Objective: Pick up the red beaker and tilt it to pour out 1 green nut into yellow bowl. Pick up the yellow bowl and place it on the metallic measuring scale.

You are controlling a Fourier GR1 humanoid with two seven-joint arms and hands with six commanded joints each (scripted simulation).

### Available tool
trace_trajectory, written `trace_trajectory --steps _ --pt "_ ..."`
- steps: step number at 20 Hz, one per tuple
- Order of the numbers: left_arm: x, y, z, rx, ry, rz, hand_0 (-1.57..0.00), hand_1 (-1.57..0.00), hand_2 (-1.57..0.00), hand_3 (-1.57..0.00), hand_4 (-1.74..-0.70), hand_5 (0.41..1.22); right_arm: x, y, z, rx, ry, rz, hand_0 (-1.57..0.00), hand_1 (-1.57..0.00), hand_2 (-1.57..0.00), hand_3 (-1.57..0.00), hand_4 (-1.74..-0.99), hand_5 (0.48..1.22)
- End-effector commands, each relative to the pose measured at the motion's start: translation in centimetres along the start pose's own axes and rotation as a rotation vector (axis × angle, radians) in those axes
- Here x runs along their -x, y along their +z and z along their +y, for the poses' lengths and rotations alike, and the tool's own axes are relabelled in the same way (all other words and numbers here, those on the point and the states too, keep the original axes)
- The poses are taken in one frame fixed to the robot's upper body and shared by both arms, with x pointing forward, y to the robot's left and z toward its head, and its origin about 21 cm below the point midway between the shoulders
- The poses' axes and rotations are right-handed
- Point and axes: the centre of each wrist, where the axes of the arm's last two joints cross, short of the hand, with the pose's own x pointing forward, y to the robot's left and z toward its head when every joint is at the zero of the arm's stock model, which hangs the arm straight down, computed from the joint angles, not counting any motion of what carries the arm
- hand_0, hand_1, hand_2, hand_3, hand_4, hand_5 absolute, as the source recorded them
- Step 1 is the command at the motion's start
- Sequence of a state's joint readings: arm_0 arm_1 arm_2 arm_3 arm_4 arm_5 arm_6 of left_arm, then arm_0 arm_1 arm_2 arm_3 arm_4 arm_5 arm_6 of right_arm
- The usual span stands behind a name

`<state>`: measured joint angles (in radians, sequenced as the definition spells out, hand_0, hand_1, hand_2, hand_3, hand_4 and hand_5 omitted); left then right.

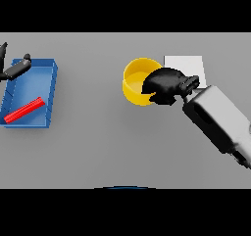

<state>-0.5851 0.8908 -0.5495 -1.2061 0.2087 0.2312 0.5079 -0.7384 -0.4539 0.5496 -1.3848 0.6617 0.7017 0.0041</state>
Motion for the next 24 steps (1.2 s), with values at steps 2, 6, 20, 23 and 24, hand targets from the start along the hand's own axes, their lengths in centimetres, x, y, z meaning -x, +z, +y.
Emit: trace_trajectory --steps 2,6,20,23,24 --pt "-0.3 0.1 -0.3 -0.002 -0.009 -0.006 0.0 0.0 0.0 0.0 -0.8 0.723 0.6 0.9 -0.8 0.023 0.027 0.0 -1.57 -1.57 -1.56 -1.24 -1.719 1.22" --pt "-0.2 0.2 0.0 -0.01 -0.001 -0.015 0.0 0.0 0.0 0.0 -0.81 0.742 2.8 2.1 -2.0 0.079 0.039 0.082 -1.57 -1.57 -1.57 -1.3 -1.72 1.221" --pt "-0.7 0.9 0.2 -0.012 -0.016 0.032 0.0 0.0 0.0 0.0 -0.82 0.763 12.2 1.9 0.4 0.129 -0.113 0.336 -1.57 -1.57 -1.57 -1.23 -1.722 1.221" --pt "-0.7 0.8 0.4 -0.015 -0.017 0.043 0.0 0.0 0.0 0.0 -0.81 0.757 13.3 1.2 1.8 0.123 -0.129 0.365 -1.57 -1.57 -1.57 -1.36 -1.724 1.221" --pt "-0.6 0.9 0.4 -0.016 -0.021 0.046 0.0 0.0 0.0 0.0 -0.81 0.753 13.6 1.1 2.0 0.12 -0.133 0.366 -1.57 -1.57 -1.57 -1.39 -1.724 1.221"
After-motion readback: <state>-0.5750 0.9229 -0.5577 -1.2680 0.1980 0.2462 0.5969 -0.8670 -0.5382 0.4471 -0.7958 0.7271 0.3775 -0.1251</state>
